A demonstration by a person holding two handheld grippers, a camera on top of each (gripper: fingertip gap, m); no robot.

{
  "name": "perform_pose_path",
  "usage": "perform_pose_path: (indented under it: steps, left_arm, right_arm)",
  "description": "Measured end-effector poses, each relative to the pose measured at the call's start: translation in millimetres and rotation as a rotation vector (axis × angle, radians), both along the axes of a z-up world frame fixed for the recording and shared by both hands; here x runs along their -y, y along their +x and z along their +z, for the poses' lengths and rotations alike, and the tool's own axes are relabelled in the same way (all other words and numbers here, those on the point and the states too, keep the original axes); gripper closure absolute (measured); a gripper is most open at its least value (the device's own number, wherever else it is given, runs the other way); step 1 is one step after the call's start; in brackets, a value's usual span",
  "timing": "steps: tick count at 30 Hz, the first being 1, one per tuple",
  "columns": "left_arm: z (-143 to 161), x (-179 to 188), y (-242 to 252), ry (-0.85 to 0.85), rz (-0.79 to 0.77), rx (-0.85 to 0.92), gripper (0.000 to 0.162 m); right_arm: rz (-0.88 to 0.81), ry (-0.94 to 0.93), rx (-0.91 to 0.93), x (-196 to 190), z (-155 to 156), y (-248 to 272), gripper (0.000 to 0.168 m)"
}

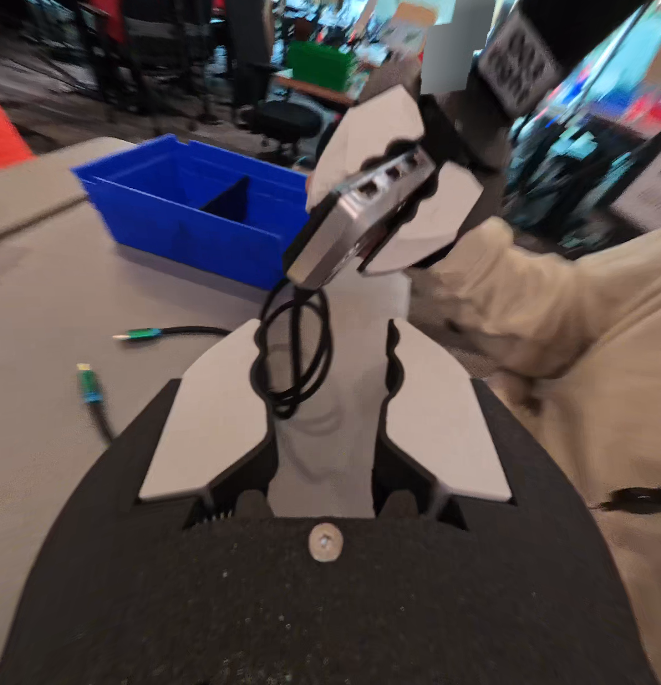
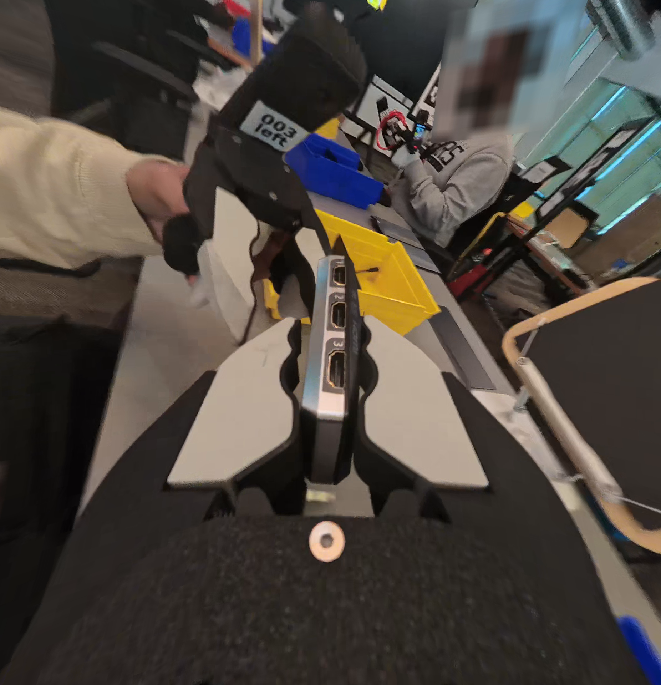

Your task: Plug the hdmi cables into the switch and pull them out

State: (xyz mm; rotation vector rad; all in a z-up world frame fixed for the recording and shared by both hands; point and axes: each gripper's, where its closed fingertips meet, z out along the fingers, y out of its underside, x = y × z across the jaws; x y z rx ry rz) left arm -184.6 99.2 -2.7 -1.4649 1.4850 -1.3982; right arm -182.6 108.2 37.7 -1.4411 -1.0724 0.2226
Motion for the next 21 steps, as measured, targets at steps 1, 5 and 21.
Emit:
perform_pose_path:
  steps: [1,5,21]
  left_arm:
    - [-2,0,0,-0.068,-0.013,0.008,0.095]
    - [2,-5,-6,-0.330,-0.066,0.083,0.090]
    - [-5,-7,-16,-0.588,-0.189,0.092,0.110]
  right_arm:
    - [-0.024,0.041,0.061,-1,-4,-2,0.139]
    - [-0.062,0.143,0.206,-2,-18,-12,0.140]
    - [-0.093,0.255,0.300,-12,-48,-33,0.139]
